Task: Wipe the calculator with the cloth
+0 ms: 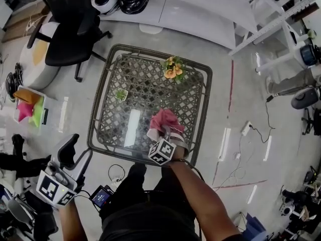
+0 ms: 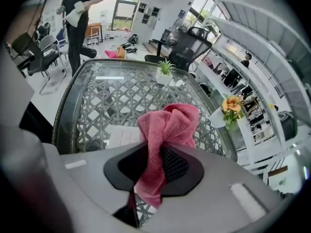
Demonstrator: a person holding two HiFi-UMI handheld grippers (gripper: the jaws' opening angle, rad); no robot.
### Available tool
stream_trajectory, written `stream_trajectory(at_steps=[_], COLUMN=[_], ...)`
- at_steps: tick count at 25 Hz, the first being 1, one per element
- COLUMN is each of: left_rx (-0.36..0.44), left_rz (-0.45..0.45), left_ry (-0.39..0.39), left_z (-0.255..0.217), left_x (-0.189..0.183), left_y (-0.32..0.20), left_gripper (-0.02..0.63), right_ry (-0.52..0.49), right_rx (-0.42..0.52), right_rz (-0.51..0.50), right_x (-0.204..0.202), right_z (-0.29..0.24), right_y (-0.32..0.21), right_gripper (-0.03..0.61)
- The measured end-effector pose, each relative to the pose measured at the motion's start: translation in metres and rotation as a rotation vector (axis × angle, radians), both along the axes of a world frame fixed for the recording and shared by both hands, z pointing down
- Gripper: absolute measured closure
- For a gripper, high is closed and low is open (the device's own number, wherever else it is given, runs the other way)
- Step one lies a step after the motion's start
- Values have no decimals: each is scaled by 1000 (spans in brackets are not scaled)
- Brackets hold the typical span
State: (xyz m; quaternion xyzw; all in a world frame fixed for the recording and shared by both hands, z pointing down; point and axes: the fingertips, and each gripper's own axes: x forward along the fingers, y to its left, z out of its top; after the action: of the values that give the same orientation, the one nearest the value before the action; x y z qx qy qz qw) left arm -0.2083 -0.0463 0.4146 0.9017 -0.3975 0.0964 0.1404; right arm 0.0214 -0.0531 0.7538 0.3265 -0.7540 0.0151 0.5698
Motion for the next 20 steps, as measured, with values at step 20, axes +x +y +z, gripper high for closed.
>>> stream_trajectory(at_steps=[20], left_rx=[7], left_rz=[66], left_ry=[0], left_z=[-5], left_x=[49], left_y=[-9], left_gripper=[379], right_ry=[-170], right_rx=[-74], right_rz=[432], right_x=[100], right_z=[-2], right_y=[36], right_gripper=[508])
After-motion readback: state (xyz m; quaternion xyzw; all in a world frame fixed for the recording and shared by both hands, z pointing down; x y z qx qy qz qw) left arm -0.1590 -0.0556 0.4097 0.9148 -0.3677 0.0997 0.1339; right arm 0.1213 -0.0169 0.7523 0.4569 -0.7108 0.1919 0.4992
